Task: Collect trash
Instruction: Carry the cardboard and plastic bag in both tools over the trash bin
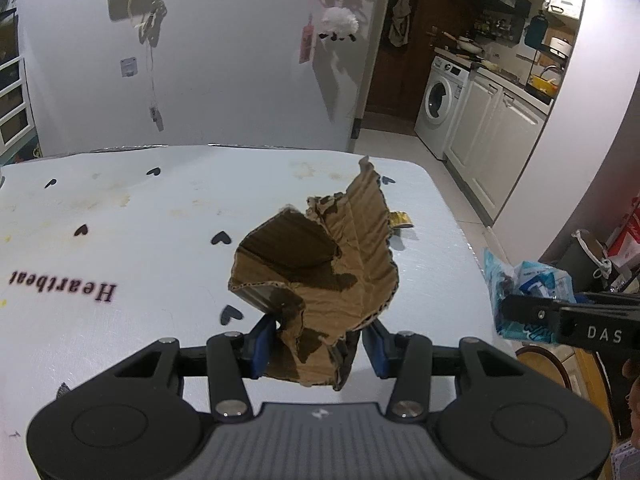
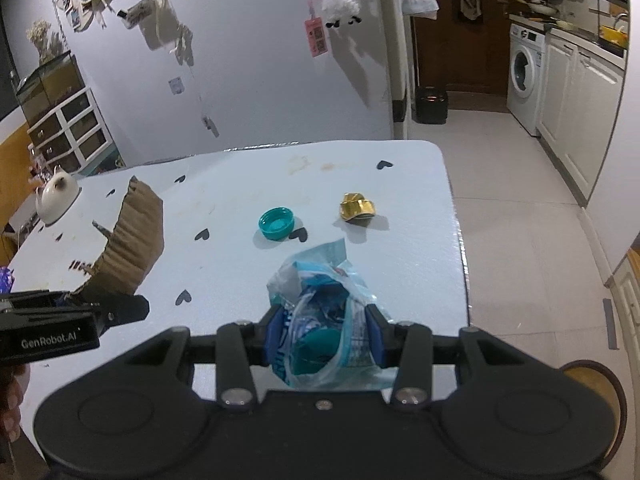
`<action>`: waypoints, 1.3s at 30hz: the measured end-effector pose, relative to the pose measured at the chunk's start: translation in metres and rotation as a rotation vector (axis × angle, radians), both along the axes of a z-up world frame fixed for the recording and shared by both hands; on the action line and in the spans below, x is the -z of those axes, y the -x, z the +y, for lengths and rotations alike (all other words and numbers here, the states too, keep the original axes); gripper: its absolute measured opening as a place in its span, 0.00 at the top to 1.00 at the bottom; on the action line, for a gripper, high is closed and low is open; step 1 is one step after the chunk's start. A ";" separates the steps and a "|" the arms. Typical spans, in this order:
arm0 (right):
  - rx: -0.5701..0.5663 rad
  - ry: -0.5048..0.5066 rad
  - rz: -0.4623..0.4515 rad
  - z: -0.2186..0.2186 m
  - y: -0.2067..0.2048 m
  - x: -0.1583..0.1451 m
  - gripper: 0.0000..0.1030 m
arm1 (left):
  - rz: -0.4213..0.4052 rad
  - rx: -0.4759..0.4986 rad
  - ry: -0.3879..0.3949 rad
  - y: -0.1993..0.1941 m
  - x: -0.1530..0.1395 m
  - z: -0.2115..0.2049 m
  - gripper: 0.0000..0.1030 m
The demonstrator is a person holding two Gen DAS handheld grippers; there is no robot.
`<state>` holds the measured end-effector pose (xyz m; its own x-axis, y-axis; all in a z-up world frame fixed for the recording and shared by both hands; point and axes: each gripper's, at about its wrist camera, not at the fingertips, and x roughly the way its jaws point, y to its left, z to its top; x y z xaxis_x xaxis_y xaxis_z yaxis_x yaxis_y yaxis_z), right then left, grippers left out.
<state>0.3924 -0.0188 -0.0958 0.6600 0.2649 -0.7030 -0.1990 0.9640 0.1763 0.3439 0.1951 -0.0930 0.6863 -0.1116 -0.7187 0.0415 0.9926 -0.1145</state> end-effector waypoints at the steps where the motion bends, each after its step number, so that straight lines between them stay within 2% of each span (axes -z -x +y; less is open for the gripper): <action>1: 0.006 -0.003 -0.003 -0.005 0.002 -0.001 0.57 | -0.001 0.000 0.001 0.001 0.000 -0.004 0.53; 12: 0.035 -0.020 -0.025 -0.076 0.018 -0.004 0.57 | -0.011 -0.008 -0.009 0.011 -0.003 -0.077 0.53; 20: 0.037 -0.030 -0.009 -0.158 0.022 -0.002 0.57 | 0.010 -0.015 -0.010 0.011 -0.001 -0.162 0.53; 28: 0.036 -0.018 0.005 -0.252 0.019 0.006 0.57 | 0.038 0.008 0.004 -0.002 0.013 -0.257 0.53; 39: 0.122 -0.009 0.068 -0.369 0.010 0.031 0.57 | 0.119 0.110 0.015 -0.031 0.042 -0.363 0.53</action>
<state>0.3821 -0.3873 -0.1270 0.6384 0.1924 -0.7453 -0.0681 0.9786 0.1944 0.3749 -0.1682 -0.1350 0.5791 -0.1930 -0.7921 0.1348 0.9809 -0.1404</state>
